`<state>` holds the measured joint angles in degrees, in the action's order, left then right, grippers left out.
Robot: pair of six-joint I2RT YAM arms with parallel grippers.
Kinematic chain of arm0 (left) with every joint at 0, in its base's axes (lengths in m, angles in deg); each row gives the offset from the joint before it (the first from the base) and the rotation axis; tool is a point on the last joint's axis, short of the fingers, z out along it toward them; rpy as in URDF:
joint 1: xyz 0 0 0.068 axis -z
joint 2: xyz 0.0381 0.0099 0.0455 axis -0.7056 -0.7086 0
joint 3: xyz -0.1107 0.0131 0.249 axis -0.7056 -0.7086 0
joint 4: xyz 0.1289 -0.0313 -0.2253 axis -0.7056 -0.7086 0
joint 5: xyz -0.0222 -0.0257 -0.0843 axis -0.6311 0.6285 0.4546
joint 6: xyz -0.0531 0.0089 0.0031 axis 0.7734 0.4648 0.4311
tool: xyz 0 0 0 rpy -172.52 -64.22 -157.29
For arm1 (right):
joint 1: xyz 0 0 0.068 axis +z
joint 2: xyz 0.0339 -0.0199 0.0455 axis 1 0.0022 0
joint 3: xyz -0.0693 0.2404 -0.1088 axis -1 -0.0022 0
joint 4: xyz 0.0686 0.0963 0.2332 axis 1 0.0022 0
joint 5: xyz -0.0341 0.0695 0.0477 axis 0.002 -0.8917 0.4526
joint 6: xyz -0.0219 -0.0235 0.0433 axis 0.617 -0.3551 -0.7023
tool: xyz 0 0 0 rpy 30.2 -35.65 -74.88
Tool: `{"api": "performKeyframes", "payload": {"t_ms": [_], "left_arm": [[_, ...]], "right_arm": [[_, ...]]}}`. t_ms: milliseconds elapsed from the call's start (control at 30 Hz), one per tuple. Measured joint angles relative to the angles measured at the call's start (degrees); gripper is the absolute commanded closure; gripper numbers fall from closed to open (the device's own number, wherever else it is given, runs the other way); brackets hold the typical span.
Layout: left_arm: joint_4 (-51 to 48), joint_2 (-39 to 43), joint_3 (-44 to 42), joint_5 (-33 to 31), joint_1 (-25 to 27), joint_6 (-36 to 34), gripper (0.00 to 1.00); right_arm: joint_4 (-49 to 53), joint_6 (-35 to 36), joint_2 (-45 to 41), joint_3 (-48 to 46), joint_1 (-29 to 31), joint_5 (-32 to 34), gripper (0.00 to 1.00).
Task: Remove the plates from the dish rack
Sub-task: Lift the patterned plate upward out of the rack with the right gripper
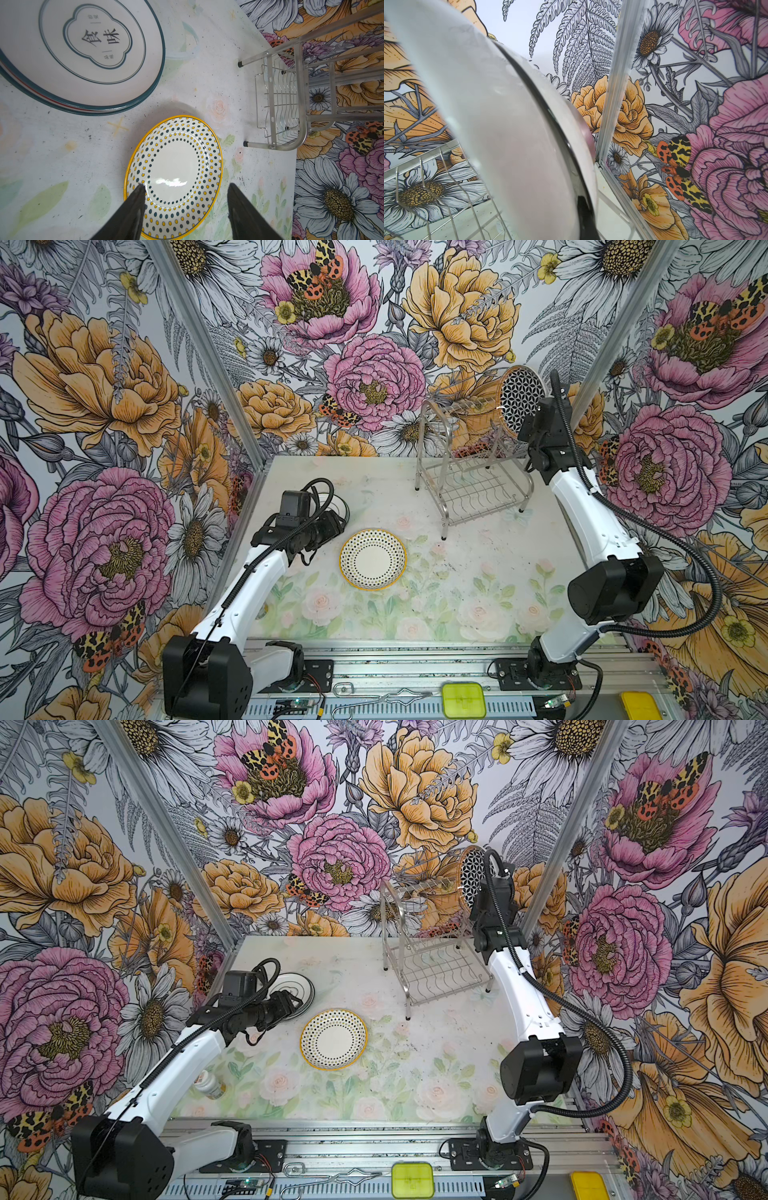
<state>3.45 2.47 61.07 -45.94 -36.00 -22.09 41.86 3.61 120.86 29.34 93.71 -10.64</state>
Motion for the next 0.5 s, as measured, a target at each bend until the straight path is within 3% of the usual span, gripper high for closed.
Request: {"api": "performKeyframes", "payload": {"t_ms": [500], "left_arm": [[0.3,-1.1,0.0,0.0,1.5,0.0,0.37]], "right_arm": [[0.4,-1.0,-1.6,0.0,0.0,-1.7,1.0]]}}
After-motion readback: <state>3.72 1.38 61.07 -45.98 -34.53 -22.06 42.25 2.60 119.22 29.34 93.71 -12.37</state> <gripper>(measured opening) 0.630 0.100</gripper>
